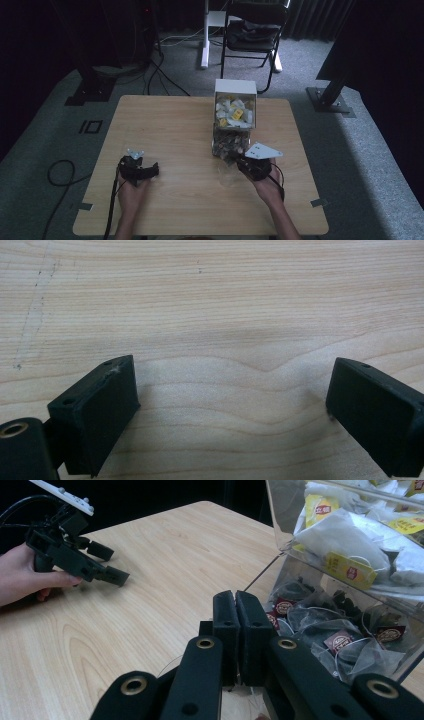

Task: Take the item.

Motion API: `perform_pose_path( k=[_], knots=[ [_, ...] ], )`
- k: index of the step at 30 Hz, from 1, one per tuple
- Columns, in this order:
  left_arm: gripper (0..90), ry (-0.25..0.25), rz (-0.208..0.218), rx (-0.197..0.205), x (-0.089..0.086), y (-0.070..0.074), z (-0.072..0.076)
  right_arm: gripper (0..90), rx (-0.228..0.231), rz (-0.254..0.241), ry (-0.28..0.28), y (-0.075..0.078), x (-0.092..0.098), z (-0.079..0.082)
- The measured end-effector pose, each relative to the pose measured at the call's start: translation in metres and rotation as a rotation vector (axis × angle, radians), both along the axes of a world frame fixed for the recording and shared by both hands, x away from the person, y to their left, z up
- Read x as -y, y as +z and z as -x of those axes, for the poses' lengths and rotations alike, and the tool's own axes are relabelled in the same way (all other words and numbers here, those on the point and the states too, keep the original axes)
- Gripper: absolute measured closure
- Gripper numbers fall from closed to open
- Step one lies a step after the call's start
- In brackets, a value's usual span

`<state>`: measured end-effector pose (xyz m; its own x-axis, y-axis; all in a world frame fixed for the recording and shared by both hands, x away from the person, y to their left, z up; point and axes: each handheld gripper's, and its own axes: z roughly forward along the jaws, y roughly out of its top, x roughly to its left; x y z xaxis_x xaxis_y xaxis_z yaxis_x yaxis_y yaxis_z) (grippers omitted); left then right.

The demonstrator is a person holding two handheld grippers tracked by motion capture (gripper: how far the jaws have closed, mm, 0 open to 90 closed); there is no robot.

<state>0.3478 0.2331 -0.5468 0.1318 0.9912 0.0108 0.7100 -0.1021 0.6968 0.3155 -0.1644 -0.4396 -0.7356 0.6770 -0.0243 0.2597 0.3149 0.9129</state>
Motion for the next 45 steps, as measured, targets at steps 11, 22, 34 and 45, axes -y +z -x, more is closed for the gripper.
perform_pose_path(
  k=[11,22,34,45],
  knots=[
    [7.0,-0.004,-0.001,-0.001,0.0,0.0,0.0,88.3,-0.009,0.012,0.011,-0.004,0.001,0.007],
    [7.0,-0.004,-0.001,-0.001,0.0,0.0,0.0,88.3,-0.015,0.023,0.014,-0.01,-0.001,0.012],
    [7.0,-0.004,-0.001,-0.001,0.0,0.0,0.0,87.8,-0.025,0.029,0.003,-0.015,0.001,0.011],
    [7.0,-0.004,-0.001,0.0,0.0,0.0,0.0,57.8,-0.014,0.03,0.014,-0.016,0.0,0.011]
  ],
)
